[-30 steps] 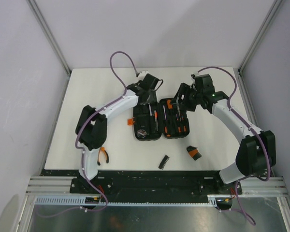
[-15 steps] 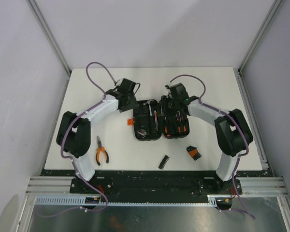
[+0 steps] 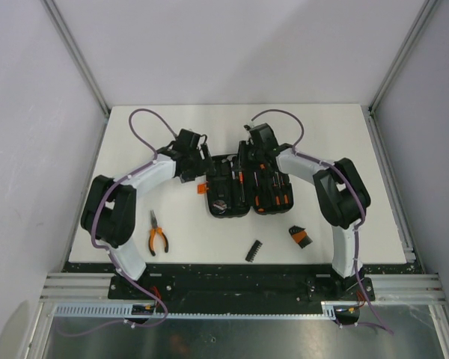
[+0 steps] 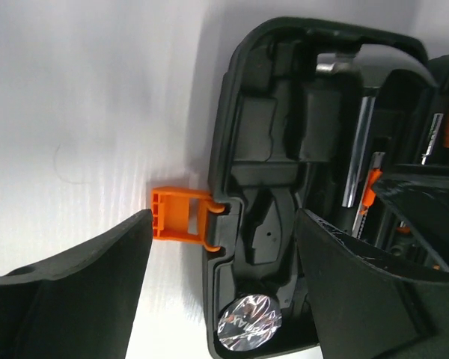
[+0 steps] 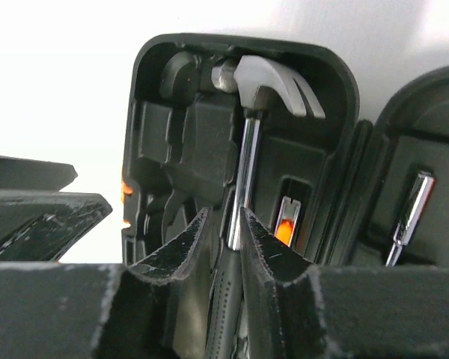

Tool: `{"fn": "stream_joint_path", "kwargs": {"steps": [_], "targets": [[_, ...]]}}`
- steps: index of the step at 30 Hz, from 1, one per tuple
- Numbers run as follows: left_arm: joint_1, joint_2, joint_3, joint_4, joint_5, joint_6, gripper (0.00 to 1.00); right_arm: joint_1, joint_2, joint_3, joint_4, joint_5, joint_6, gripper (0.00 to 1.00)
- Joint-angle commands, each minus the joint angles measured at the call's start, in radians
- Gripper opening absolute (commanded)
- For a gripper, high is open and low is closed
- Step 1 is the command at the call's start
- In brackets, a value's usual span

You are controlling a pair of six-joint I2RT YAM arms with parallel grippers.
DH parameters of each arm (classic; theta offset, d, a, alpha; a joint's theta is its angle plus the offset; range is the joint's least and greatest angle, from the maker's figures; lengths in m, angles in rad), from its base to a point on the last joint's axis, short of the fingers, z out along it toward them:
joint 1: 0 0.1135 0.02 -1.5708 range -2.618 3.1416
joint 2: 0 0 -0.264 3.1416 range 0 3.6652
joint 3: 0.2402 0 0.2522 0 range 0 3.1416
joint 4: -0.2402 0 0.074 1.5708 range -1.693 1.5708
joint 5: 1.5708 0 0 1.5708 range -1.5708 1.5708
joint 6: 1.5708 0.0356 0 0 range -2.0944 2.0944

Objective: Pack the tool kit

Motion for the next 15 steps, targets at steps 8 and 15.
{"fn": "stream_joint_path", "kwargs": {"steps": [8, 15], "targets": [[0.037, 0.074, -0.003, 0.164, 0.120, 0.045, 0.78, 0.030, 0.142, 0.155, -0.071, 0.054, -0.015, 0.16], [0.045, 0.101, 0.005, 0.176, 0.154, 0.066, 0.66, 0.036, 0.137, 0.158, -0.071, 0.053, 0.017, 0.11]]}}
